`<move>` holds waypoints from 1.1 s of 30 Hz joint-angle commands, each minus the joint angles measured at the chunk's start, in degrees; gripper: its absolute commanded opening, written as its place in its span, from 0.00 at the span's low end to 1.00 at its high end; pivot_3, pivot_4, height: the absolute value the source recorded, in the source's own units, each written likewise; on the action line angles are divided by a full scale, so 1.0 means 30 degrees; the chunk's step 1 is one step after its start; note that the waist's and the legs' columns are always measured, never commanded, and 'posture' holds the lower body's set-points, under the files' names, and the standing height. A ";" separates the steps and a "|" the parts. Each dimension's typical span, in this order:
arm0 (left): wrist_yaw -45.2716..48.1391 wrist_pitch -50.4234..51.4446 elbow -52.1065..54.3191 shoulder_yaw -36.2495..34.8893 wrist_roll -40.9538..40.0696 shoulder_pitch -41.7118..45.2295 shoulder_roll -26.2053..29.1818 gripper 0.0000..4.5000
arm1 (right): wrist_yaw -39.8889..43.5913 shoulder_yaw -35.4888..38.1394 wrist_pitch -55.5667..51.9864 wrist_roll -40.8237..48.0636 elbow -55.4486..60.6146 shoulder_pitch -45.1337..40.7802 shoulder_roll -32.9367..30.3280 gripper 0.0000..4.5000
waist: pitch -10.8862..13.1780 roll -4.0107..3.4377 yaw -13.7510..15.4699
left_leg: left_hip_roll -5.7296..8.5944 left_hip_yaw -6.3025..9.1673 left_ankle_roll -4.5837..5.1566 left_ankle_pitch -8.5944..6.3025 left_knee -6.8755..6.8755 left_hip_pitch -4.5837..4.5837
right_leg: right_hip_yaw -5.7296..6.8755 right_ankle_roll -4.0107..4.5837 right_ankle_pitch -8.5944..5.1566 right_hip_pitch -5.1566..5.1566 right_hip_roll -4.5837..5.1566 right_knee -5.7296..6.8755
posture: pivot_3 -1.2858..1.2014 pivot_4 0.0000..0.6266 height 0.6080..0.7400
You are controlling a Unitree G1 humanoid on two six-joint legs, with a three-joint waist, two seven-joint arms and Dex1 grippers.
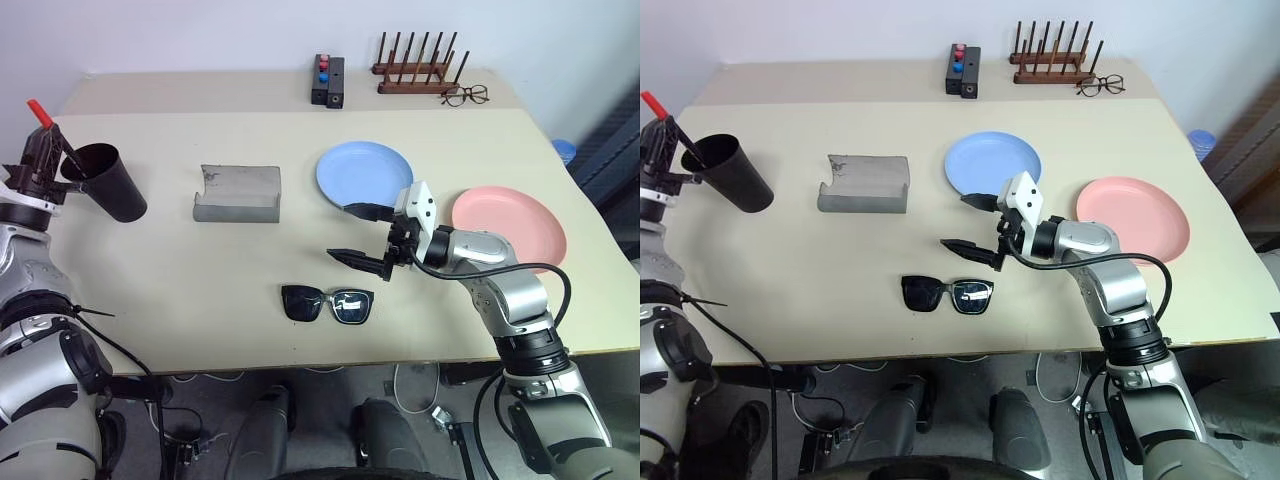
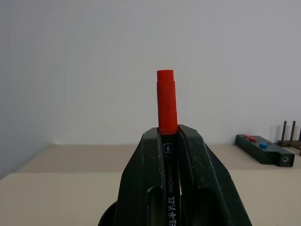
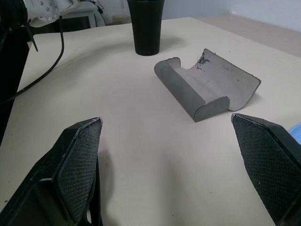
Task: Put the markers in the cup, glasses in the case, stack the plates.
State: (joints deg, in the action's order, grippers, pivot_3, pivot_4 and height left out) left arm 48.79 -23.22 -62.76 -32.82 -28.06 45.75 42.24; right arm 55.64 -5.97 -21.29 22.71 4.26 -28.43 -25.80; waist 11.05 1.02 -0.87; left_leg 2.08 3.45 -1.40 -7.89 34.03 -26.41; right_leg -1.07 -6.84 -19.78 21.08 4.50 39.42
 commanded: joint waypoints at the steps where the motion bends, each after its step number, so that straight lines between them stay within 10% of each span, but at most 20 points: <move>1: -0.0541 -0.0318 0.0111 -0.0295 -0.0069 0.0185 0.0172 0.21 | 0.0008 0.0130 0.0142 0.0115 0.0640 -0.0224 -0.0072 1.00 | 0.0000 0.0000 0.0008 | 0.0000 0.0001 0.0000 0.0000 0.0000 0.0000 | 0.0001 0.0000 0.0000 0.0000 0.0000 0.0000 | 0.52 0.24 0.96; 8: -0.0151 0.0113 0.1126 0.0028 -0.0214 0.0462 0.0131 0.96 | -0.0013 0.0146 0.0207 0.0046 0.0602 -0.0198 -0.0105 1.00 | 0.0000 0.0000 0.0013 | 0.0000 0.0000 0.0000 0.0000 0.0000 0.0000 | 0.0001 0.0000 0.0000 0.0000 0.0000 0.0001 | 0.52 0.24 0.96; 18: 0.4889 1.0219 1.0756 0.5362 -0.1469 0.0552 -0.0991 0.98 | 0.0501 0.0687 0.0674 -0.0046 -0.0727 -0.0665 -0.0624 1.00 | 0.0000 0.0006 0.0027 | 0.0003 0.0013 -0.0002 0.0001 0.0014 0.0008 | 0.0010 0.0000 0.0000 -0.0038 -0.0002 -0.0002 | 0.52 0.24 0.96; 33: 0.7573 0.7656 0.0583 1.1135 0.5642 0.4403 -0.2657 0.98 | 0.0115 0.4895 0.0786 0.2984 -0.0144 0.0385 -0.1697 1.00 | 0.0010 -0.0005 -0.0002 | -0.0005 -0.0005 0.0003 0.0003 -0.0011 -0.0001 | -0.0007 0.0001 -0.0003 -0.0009 -0.0020 -0.0006 | 0.52 0.24 0.96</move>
State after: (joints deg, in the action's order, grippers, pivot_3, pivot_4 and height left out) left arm 71.36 1.58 -59.44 0.87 -12.51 56.97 33.97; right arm 56.62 7.50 -18.62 30.21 0.31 -28.08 -31.10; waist 11.08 1.01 -0.88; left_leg 2.08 3.44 -1.39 -7.88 34.01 -26.41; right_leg -1.09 -6.84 -19.79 21.05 4.45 39.40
